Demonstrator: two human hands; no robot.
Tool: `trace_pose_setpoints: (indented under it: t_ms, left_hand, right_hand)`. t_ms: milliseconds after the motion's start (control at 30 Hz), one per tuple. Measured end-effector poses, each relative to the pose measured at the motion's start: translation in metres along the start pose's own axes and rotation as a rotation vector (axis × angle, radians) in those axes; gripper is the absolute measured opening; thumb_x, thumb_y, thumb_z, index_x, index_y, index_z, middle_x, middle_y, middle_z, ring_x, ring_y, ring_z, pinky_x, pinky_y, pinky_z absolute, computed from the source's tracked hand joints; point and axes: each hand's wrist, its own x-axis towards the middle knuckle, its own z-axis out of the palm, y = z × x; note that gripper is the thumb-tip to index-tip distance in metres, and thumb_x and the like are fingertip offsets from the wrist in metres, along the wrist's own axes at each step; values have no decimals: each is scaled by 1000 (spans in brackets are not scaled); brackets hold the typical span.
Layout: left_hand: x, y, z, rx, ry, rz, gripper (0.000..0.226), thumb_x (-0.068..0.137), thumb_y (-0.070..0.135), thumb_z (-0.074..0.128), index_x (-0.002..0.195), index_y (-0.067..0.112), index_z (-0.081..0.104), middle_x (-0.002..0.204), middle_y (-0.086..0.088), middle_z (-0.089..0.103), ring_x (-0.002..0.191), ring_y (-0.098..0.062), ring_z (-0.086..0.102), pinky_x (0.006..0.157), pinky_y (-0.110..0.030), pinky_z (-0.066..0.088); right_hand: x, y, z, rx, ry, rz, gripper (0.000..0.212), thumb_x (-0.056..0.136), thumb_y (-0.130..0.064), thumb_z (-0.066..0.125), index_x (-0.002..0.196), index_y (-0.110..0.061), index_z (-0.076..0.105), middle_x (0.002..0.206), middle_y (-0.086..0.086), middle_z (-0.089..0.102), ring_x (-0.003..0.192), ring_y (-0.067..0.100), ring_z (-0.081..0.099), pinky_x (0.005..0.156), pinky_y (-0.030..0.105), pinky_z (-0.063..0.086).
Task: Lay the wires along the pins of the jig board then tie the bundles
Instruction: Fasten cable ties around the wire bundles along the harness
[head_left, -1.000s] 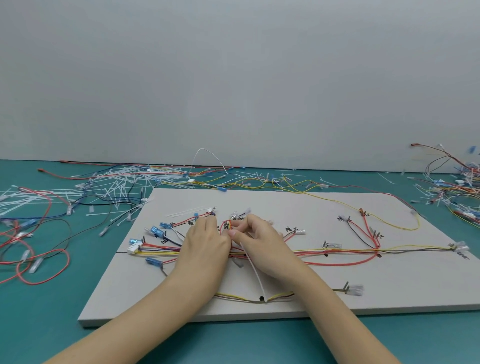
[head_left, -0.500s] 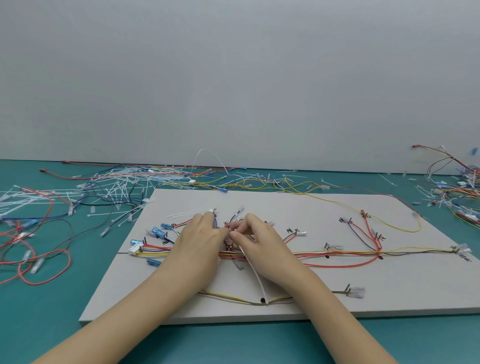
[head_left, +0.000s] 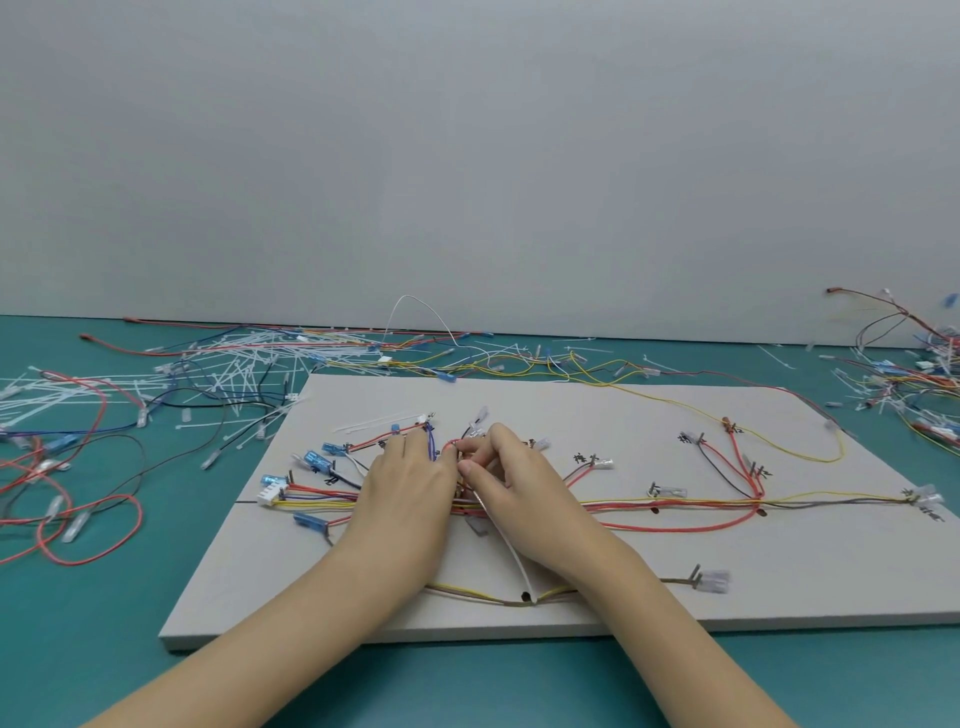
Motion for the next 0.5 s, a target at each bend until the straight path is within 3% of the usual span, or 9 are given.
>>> trace_pose_setpoints:
  t_ms: [100,167,333,500]
  left_hand:
    - [2,-2,-1,-81,-39,-22,57,89,9,49,141,22,32,127,-6,38,120,-25,36,93,-30,36]
    - [5,-5,-1,-147,-66,-43,53,88,6,49,138,21,36,126,-6,39,119,-25,38,94,-31,36]
    - [15,-15,-5,-378,-155,-87,41,91,5,44,131,17,47,123,-10,46,118,-29,41,96,-33,34]
    - [19,-22,-4,-462,-179,-62,42,90,1,43,125,18,56,112,-8,48,112,-27,44,90,-31,36]
  right_hand:
    - [1,0,1,5,-13,5,20,97,-19,51,79,-19,44,96,-22,59,102,2,58,76,21,42]
    - [1,0,3,5,-16,4,20,97,-19,51,78,-20,44,97,-22,57,98,0,58,73,19,41]
    - [4,-2,4,-66,14,-8,19,97,-18,52,79,-20,45,100,1,57,85,16,54,76,32,42]
    - [5,-2,3,-82,-9,14,19,97,-20,51,79,-21,46,100,1,62,100,20,56,88,41,45]
